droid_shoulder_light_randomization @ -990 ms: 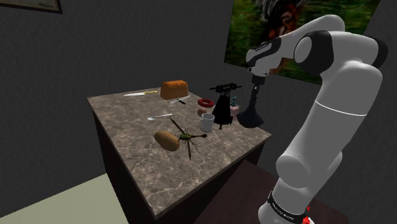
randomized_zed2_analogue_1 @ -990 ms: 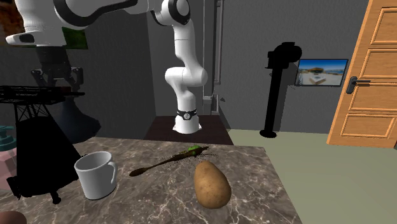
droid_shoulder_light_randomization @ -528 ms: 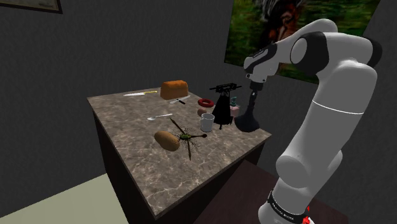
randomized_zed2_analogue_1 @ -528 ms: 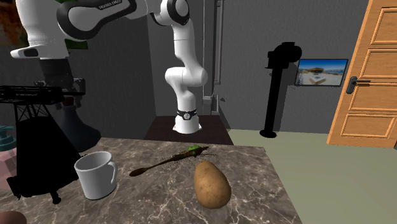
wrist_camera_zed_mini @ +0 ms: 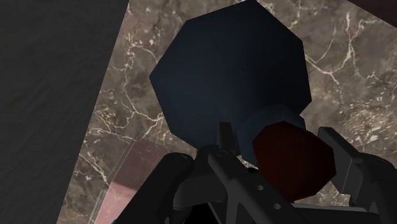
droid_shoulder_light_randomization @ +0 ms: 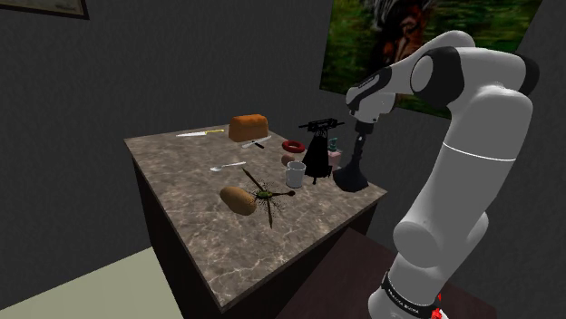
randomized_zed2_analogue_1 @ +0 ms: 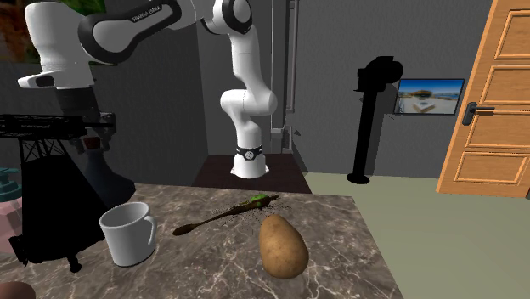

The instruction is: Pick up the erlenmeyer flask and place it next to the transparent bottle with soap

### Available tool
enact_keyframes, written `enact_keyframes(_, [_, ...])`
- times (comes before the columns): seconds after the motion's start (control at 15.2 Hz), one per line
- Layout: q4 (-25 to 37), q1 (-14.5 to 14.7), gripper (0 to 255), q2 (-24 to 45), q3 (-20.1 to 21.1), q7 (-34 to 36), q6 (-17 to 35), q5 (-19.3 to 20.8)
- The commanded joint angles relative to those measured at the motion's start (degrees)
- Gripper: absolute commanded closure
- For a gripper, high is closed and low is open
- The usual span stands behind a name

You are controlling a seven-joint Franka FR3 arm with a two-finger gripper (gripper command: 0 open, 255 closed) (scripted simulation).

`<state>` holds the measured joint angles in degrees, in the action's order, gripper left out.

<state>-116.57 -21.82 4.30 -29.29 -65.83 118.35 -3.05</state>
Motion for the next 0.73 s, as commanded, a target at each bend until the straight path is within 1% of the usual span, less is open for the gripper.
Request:
enact_keyframes(0.0, [0.02, 0.0, 255, -0.05, 0.0, 0.0, 0.05, 0.0])
enact_keyframes(0.13, [0.02, 0.0, 255, -0.05, 0.0, 0.0, 0.05, 0.0])
enact_keyframes(0.2, [0.02, -0.01, 0, -0.03, -0.01, -0.01, 0.07, -0.01])
enact_keyframes(0.53, [0.02, 0.0, 0, -0.05, 0.0, 0.0, 0.05, 0.0])
enact_keyframes(0.66, [2.56, 0.11, 0, -1.37, -0.04, 0.57, -3.62, 0.81])
